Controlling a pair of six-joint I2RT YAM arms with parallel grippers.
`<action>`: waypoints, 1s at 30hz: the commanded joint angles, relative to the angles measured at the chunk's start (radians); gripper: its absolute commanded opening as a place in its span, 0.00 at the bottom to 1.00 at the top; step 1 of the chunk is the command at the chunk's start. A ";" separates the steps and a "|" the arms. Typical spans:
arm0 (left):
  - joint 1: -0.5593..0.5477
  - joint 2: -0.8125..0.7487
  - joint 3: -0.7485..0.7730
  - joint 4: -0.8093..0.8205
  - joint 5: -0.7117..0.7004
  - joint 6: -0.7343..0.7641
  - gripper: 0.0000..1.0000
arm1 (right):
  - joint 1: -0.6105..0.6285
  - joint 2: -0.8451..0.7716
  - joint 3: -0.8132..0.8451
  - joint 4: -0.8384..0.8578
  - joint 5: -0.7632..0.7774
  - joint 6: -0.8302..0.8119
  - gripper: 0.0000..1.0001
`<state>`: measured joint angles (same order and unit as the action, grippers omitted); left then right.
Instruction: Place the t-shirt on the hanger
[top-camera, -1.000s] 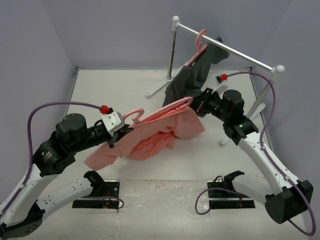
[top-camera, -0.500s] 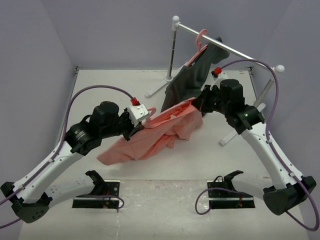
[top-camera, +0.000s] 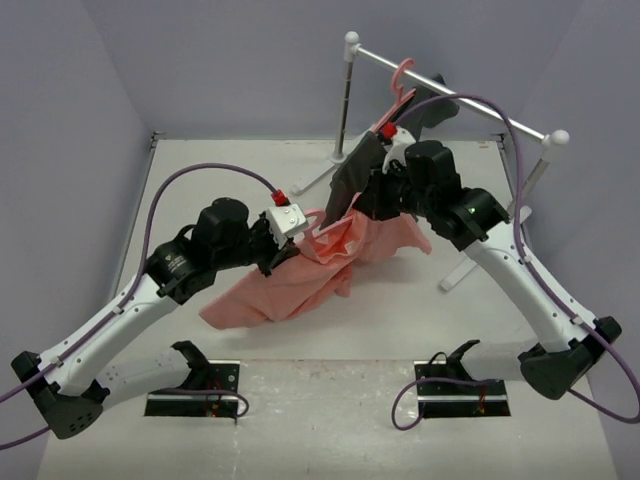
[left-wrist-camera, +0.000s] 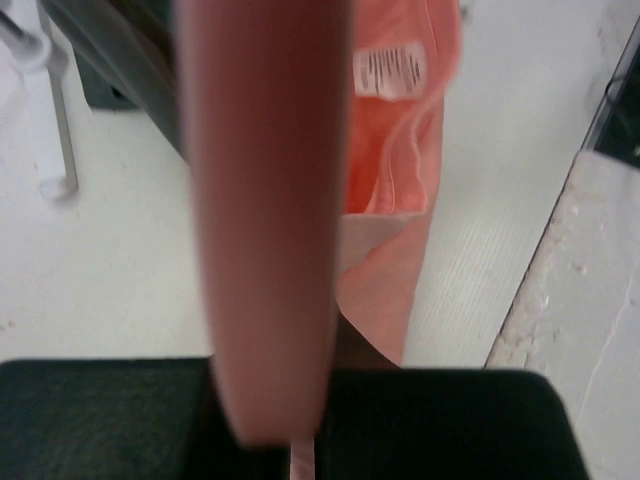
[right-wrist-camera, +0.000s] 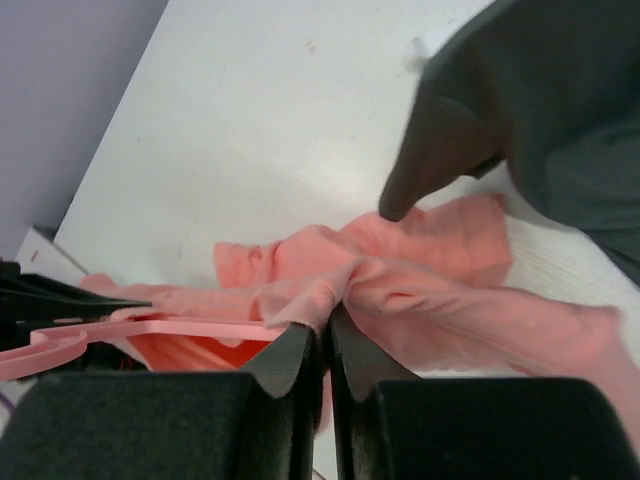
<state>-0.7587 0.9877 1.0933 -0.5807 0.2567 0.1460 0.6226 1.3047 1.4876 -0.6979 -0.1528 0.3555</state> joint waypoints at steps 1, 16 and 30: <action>0.006 -0.040 -0.076 0.338 0.144 -0.053 0.00 | 0.079 0.050 0.024 -0.067 -0.168 -0.085 0.19; 0.251 0.087 -0.152 0.554 0.570 -0.273 0.00 | -0.167 -0.311 -0.161 0.025 -0.137 -0.060 0.77; 0.266 0.178 -0.152 0.604 0.957 -0.240 0.00 | -0.139 -0.133 -0.114 0.265 -0.879 -0.279 0.70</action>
<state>-0.4988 1.1641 0.9318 -0.0695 1.0763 -0.0910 0.4432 1.1199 1.2748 -0.4870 -0.8683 0.1417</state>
